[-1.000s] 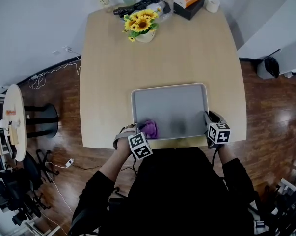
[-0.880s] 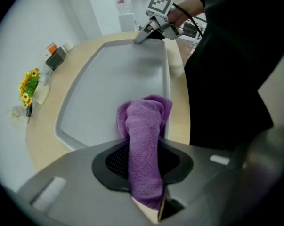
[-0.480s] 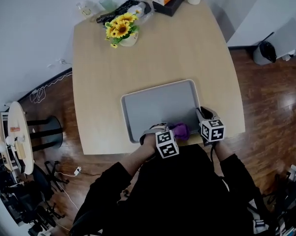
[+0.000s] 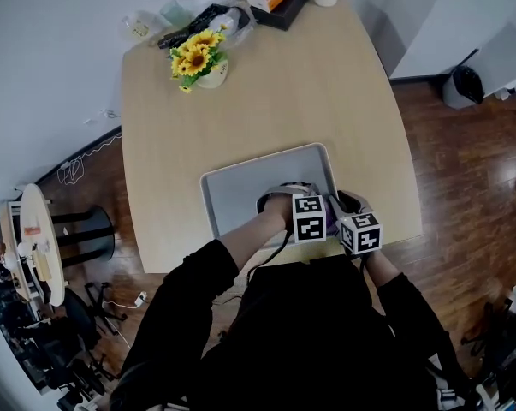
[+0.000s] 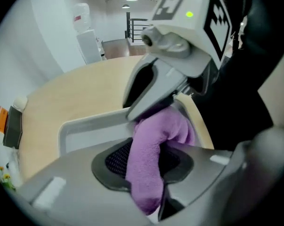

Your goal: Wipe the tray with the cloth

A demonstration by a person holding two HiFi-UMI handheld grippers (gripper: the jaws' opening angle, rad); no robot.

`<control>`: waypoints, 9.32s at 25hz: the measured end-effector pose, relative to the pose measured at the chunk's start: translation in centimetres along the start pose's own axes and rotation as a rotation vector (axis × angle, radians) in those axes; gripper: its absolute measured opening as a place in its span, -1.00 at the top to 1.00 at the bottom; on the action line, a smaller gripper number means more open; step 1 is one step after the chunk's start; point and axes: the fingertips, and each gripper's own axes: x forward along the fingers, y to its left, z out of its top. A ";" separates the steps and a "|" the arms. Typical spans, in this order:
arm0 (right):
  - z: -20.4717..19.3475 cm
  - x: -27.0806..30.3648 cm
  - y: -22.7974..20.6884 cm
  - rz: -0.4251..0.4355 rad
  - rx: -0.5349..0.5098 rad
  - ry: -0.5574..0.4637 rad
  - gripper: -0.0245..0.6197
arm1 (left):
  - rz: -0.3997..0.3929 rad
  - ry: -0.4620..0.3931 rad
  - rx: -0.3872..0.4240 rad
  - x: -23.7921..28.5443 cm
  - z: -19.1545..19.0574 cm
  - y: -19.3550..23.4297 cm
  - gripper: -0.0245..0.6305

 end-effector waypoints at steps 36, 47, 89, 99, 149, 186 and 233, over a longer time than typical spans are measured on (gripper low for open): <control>-0.1 0.0 -0.5 -0.064 -0.022 0.013 0.66 | 0.440 0.132 -0.461 -8.4 -29.4 2.7 0.69; 0.0 -0.1 -0.6 -0.103 0.009 -0.015 0.67 | 0.307 0.002 -0.474 -6.4 -25.6 -10.6 0.69; 0.0 -0.2 -0.8 -0.009 -0.026 -0.002 0.66 | 0.457 0.067 -0.458 -6.6 -22.6 4.2 0.67; 0.0 0.0 -0.4 -0.063 -0.019 -0.006 0.66 | 0.501 0.072 -0.411 -5.3 -19.6 -3.0 0.70; 0.0 -0.1 -1.1 -0.114 0.000 -0.024 0.67 | 0.490 -0.257 -0.759 -7.0 -23.3 -13.5 0.69; 21.7 -14.7 17.8 0.003 -0.234 -0.539 0.92 | 0.844 -0.530 -1.644 -14.4 -41.2 -8.6 0.61; 22.9 -15.6 17.9 0.075 -0.260 -0.623 0.92 | 0.964 -1.020 -1.052 -34.9 -16.1 -2.9 0.93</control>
